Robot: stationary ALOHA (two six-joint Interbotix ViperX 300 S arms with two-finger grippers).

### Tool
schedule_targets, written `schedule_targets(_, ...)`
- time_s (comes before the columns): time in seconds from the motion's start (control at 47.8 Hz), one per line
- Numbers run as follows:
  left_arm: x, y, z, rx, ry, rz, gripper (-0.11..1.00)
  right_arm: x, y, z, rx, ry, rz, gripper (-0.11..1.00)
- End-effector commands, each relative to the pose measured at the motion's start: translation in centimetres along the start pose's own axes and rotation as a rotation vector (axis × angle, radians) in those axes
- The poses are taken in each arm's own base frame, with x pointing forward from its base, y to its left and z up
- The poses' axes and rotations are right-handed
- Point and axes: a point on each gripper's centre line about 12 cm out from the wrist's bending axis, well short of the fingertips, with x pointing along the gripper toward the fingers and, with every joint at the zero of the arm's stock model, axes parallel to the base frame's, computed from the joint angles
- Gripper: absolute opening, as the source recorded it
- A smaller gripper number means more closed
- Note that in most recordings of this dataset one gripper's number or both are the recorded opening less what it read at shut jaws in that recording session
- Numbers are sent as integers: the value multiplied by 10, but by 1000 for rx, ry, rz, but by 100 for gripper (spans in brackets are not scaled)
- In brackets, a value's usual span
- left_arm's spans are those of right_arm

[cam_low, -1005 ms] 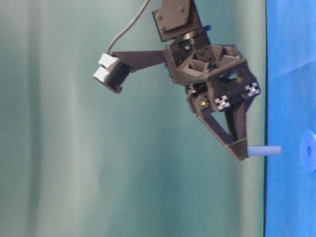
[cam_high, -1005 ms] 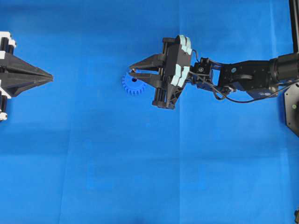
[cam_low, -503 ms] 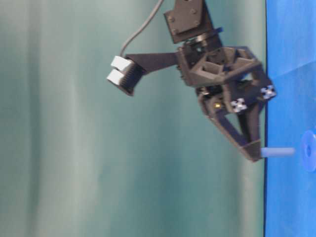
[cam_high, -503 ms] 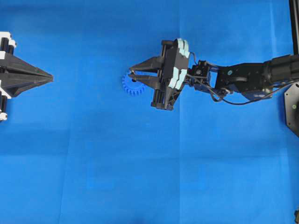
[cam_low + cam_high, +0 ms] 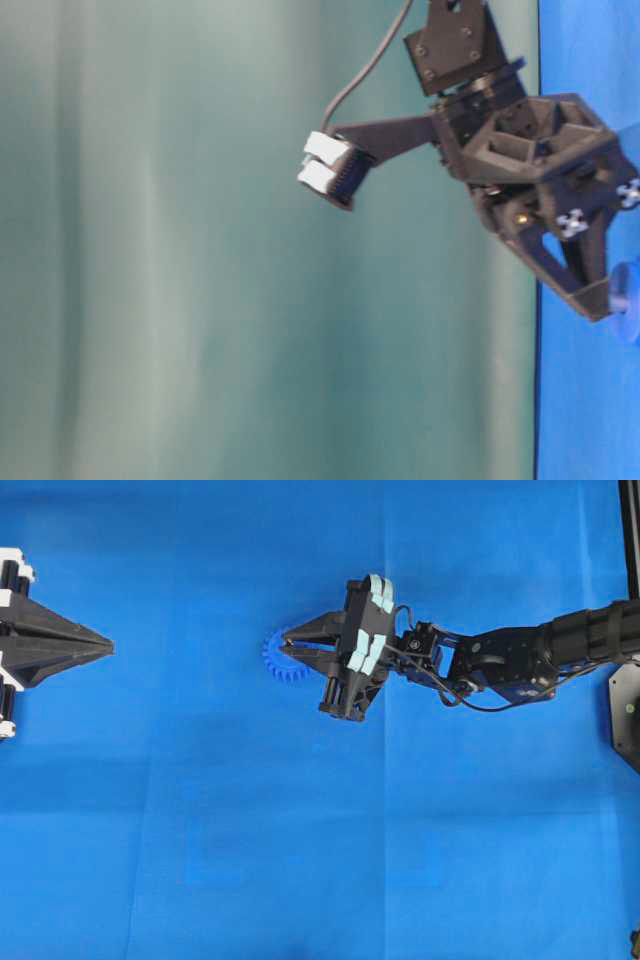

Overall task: Insert the shaft placed at a random location into the center hole of the small gear at another random location.
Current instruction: 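Lower the shaft into the gear's center hole with the right gripper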

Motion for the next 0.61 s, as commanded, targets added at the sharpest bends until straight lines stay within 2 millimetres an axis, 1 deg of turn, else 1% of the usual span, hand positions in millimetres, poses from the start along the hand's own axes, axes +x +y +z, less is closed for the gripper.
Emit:
schedule_targets(0.0, 1, 0, 4, 0, -11, -2, 0, 1, 2, 10, 11, -32, -2, 3)
schedule_targets(0.23, 1, 0, 4, 1, -11, -1, 0, 4, 2, 1, 20, -9, -9, 3)
schedule_targets(0.586, 1, 0, 4, 0, -11, 0, 0, 4, 5, 0, 20, -3, -3, 3)
